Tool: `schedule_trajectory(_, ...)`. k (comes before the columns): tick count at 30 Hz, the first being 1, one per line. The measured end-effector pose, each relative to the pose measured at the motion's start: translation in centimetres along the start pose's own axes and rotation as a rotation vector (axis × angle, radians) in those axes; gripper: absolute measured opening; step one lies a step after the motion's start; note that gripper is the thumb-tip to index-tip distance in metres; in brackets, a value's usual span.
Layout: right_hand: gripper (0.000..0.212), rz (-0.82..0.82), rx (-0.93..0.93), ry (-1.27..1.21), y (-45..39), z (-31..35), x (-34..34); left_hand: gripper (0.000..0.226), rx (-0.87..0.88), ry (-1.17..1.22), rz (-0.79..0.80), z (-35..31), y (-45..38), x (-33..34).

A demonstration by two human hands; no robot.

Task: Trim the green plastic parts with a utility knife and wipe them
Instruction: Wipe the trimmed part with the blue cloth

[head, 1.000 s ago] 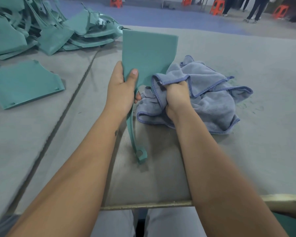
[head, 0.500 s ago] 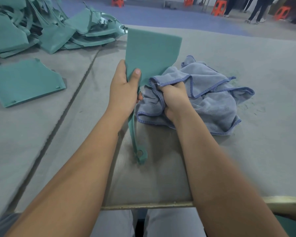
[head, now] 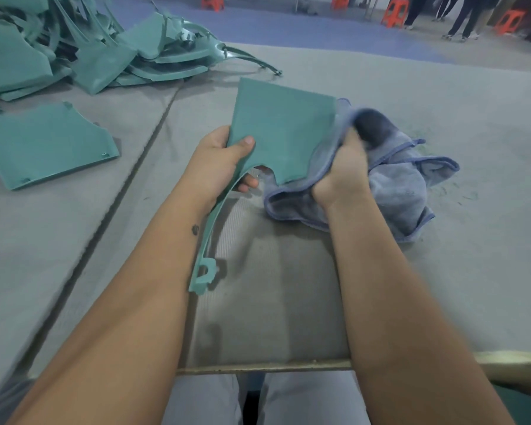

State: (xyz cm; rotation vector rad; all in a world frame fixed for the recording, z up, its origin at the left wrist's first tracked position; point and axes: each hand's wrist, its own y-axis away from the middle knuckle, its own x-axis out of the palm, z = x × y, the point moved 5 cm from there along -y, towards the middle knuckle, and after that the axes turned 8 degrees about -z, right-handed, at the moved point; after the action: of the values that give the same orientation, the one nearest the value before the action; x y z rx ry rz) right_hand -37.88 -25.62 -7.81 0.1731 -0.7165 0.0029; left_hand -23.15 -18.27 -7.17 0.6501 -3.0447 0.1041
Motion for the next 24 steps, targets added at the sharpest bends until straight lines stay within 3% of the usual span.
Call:
schedule_trajectory(1, 0.022, 0.029, -0.016, 0.085, 0.5, -0.4, 0.5, 0.011, -0.013, 0.002, 0.011, 0.1, 0.1, 0.2)
schedule_trajectory(4, 0.053, -0.034, -0.218, 0.411, 1.5, -0.7, 0.4, 0.01, -0.036, -0.007, 0.011, 0.4, 0.0, 0.3)
schedule_trajectory(7, 0.05, -0.087, -0.365, 0.556, 1.5, -0.2, 0.5, 0.01, -0.06, 0.021, 0.016, 0.5, -0.1, 0.1)
schedule_trajectory(10, 0.038, -0.128, -0.385, 0.589, 1.9, 0.0, 0.8, 0.01, -0.086, 0.052, 0.035, 0.5, -0.2, 0.2)
schedule_trajectory(17, 0.046, -0.444, -0.193, 0.306, 1.1, 1.0, -1.9, 0.009, -0.048, 0.046, 0.022, -0.1, 0.0, -0.3)
schedule_trajectory(21, 0.051, -0.494, -0.262, 0.12, 1.4, 2.6, -2.5, 0.009, -0.066, 0.066, -0.051, -0.2, -0.2, -1.2)
schedule_trajectory(24, 0.049, -0.408, -0.219, -0.122, 1.2, 2.9, -2.7, 0.011, -0.102, 0.061, -0.099, -0.1, -0.4, -2.0)
